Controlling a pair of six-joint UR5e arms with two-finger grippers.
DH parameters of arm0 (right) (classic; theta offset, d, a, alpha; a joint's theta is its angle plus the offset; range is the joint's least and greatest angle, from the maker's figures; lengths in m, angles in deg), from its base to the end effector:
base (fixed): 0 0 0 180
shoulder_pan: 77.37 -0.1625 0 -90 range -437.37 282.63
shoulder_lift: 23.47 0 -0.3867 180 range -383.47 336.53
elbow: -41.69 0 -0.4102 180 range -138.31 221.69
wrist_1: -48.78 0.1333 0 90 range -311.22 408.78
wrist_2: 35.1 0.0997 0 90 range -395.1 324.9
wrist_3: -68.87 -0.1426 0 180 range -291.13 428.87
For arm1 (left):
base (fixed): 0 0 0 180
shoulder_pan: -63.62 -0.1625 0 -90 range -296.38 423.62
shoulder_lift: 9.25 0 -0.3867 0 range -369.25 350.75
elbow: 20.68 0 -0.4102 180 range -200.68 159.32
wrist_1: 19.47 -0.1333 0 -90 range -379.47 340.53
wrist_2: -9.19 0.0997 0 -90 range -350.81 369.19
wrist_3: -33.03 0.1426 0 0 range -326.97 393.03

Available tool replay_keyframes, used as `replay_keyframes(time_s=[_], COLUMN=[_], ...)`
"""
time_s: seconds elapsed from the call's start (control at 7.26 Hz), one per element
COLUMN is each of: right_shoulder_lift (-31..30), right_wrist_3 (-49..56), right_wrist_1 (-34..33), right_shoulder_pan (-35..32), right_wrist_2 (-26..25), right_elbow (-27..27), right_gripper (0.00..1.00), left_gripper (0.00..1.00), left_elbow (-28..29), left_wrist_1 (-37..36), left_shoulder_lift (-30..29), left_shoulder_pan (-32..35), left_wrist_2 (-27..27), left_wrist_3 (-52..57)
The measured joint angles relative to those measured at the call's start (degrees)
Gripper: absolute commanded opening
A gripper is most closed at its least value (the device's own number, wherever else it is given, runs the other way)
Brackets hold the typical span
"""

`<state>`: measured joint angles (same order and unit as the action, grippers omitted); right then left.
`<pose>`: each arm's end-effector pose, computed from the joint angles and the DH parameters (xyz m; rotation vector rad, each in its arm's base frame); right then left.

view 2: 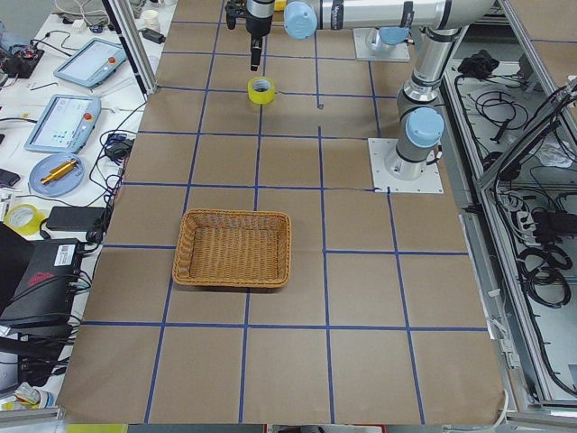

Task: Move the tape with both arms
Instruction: 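Withdraw the right gripper while the left gripper reaches toward the tape roll, then grasp the yellow tape roll with the left gripper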

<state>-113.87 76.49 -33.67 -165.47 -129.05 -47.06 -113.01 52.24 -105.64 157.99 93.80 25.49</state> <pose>0.1071 -0.4957 0.4092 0.1590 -3.0729 -0.1668 -0.1897 -0.5576 0.3612 0.0717 -3.0209 0.2368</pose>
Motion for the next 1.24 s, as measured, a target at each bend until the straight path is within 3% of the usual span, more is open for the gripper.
replay_keyframes(time_s=[0.55,0.69,1.24], right_shoulder_lift=[0.03,-0.12,-0.44], right_wrist_3=[-0.78,-2.04,-10.24], right_wrist_1=[-1.21,-1.35,-3.32], right_shoulder_pan=[-0.12,-0.16,-0.26], right_wrist_2=[2.71,3.8,4.08], right_elbow=[-0.64,-1.08,-3.15], right_gripper=[1.0,1.0,1.0], left_gripper=[1.0,0.94,0.96], left_elbow=[-0.4,-0.44,-2.56], left_wrist_1=[-13.92,-15.16,-19.35], left_shoulder_lift=[-13.37,-15.86,-22.62], left_shoulder_pan=[7.04,7.91,9.12], left_wrist_2=[-1.41,-1.26,-1.36], left_wrist_3=[-8.25,-8.65,-7.97])
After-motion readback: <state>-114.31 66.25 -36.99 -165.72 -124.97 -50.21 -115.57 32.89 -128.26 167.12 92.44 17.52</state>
